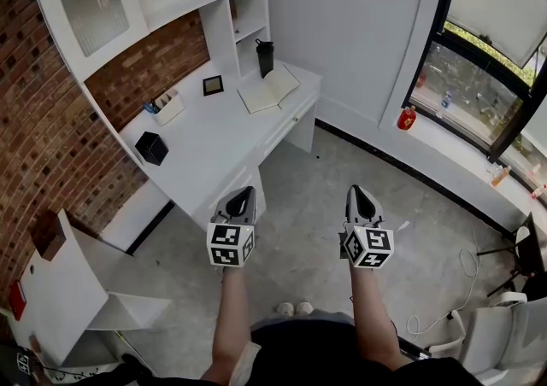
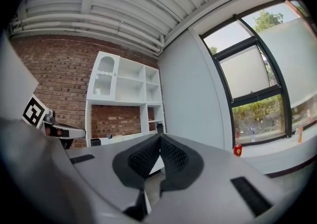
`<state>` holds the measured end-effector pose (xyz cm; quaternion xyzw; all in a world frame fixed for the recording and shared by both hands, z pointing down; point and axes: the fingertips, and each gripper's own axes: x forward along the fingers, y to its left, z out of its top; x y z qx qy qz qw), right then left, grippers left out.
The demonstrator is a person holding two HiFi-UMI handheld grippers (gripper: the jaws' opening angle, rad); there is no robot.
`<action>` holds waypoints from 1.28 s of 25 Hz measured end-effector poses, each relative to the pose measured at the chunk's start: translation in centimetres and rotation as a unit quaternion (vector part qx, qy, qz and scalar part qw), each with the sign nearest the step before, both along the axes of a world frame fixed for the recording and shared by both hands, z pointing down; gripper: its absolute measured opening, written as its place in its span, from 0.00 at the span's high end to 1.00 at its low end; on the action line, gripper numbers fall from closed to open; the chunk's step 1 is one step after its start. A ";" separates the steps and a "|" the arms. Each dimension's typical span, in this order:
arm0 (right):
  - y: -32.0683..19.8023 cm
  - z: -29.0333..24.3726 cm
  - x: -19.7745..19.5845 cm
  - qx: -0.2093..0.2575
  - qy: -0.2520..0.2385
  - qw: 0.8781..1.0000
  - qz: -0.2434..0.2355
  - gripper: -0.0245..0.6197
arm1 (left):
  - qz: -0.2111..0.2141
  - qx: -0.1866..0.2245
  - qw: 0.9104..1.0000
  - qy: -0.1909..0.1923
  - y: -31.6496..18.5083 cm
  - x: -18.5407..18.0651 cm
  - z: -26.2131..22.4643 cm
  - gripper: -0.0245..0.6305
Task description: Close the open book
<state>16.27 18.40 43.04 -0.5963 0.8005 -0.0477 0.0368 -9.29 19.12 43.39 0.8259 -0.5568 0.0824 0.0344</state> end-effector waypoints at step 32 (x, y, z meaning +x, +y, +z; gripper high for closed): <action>0.1 1.1 4.6 -0.005 -0.037 0.999 0.017 0.96 | 0.045 0.007 0.998 0.031 1.1 4.9 0.8 0.65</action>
